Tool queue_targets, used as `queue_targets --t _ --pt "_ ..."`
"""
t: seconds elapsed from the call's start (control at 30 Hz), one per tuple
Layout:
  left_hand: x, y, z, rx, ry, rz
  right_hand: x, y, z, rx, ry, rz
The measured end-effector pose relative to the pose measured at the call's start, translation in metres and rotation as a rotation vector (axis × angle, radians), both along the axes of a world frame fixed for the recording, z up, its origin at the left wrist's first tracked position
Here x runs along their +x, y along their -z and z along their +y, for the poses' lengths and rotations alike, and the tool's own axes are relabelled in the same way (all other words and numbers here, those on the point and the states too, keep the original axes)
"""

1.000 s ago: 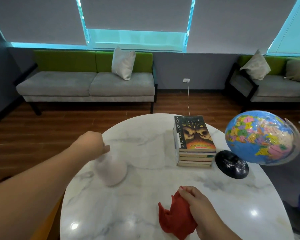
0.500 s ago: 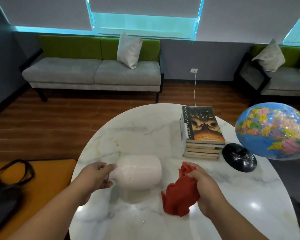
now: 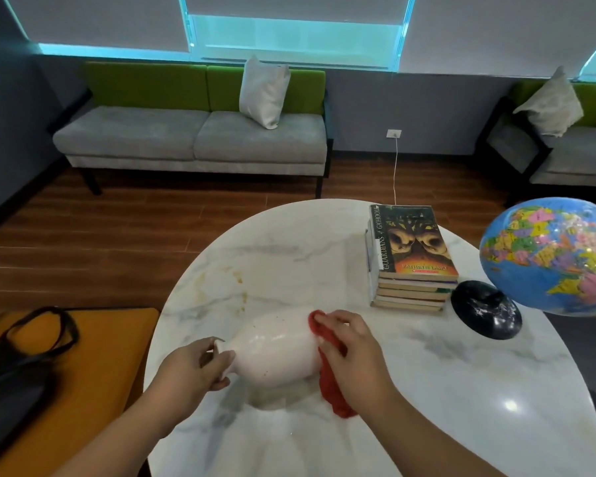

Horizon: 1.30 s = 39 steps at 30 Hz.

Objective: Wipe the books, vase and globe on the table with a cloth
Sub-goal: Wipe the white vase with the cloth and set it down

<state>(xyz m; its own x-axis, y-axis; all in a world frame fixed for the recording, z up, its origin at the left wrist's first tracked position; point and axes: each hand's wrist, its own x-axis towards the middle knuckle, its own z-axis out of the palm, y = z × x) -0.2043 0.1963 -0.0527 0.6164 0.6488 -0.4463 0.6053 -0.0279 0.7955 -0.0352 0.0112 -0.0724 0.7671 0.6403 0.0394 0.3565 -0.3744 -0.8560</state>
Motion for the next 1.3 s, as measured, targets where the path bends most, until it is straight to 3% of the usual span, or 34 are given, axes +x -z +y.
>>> queue_targets --t 0.07,0.17,0.27,0.33,0.43,0.57,0.73,0.87,1.0,1.17,1.3 --pt "-0.004 0.002 0.000 -0.005 -0.035 -0.032 0.001 0.011 -0.007 -0.062 -0.073 -0.052" --pt "-0.009 0.004 0.001 -0.019 -0.052 -0.046 0.007 0.017 -0.022 -0.184 -0.026 0.027" --pt "-0.010 0.005 0.001 0.001 -0.038 -0.046 0.011 0.003 -0.015 -0.061 0.131 0.003" --pt "-0.011 0.005 0.000 0.003 -0.031 -0.046 0.010 -0.008 -0.005 -0.014 0.047 -0.077" --pt "-0.012 0.008 -0.003 0.008 -0.030 -0.045 0.004 -0.006 -0.003 -0.170 -0.258 -0.234" --pt "-0.008 0.006 -0.008 0.044 -0.024 -0.037 0.008 0.001 -0.005 -0.243 -0.115 -0.191" --pt "-0.010 0.003 -0.013 0.038 -0.038 -0.068 -0.006 -0.004 -0.001 -0.277 -0.324 -0.269" --pt "-0.009 0.000 -0.016 0.035 -0.048 -0.077 0.011 -0.005 -0.004 -0.304 -0.143 -0.231" --pt "-0.009 0.000 -0.015 0.087 -0.013 -0.059 -0.009 -0.015 -0.008 -0.306 -0.398 -0.344" --pt "-0.005 -0.001 -0.018 0.145 0.007 -0.040 0.016 -0.003 -0.012 -0.353 -0.186 -0.322" --pt "-0.002 0.000 -0.016 0.285 0.060 0.017 -0.008 -0.007 -0.006 -0.331 -0.377 -0.380"
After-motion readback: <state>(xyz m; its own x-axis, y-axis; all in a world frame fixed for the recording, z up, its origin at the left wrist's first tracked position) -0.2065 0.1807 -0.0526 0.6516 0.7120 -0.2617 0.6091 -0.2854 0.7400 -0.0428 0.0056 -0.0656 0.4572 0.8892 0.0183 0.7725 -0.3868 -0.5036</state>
